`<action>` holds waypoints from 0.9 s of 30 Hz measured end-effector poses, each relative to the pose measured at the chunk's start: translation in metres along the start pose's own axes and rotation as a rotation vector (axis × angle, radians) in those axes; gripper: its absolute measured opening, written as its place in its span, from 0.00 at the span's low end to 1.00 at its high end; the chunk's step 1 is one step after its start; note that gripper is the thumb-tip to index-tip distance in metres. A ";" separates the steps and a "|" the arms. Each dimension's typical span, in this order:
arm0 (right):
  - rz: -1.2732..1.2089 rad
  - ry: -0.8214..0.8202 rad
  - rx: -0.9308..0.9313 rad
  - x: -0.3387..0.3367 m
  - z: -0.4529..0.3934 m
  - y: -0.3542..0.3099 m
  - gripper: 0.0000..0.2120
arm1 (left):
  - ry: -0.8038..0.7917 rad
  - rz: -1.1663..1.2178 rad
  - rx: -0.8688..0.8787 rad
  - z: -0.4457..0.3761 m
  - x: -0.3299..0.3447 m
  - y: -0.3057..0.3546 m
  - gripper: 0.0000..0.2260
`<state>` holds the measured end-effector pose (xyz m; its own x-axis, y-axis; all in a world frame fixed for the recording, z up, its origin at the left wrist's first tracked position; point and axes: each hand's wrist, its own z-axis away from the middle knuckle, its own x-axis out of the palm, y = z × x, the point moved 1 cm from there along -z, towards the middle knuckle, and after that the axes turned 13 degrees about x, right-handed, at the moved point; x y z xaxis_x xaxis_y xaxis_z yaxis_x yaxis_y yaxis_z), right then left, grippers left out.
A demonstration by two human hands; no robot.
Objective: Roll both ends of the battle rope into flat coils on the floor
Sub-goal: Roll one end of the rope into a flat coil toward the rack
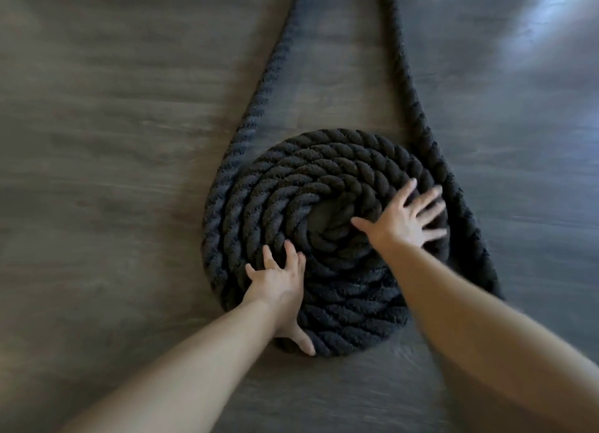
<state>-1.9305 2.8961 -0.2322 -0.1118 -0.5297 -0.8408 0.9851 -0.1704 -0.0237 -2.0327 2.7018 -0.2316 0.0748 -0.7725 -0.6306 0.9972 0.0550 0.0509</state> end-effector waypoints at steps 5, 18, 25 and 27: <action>-0.181 -0.156 0.357 0.042 0.038 0.017 0.66 | -0.048 -0.180 0.025 -0.004 -0.016 0.006 0.72; -0.060 -0.272 0.347 0.035 0.028 0.012 0.70 | -0.123 -0.518 0.433 -0.046 -0.083 -0.145 0.74; -0.027 -0.268 0.255 0.015 0.003 0.001 0.70 | -0.107 -0.417 0.389 -0.047 -0.082 -0.152 0.72; -0.017 -0.280 0.243 0.010 -0.002 -0.003 0.70 | -0.101 -0.400 0.367 -0.047 -0.082 -0.150 0.72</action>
<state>-1.9345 2.8928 -0.2418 -0.1923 -0.7264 -0.6598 0.9267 -0.3556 0.1214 -2.1886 2.7864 -0.2239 -0.3284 -0.7458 -0.5797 0.8792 -0.4656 0.1009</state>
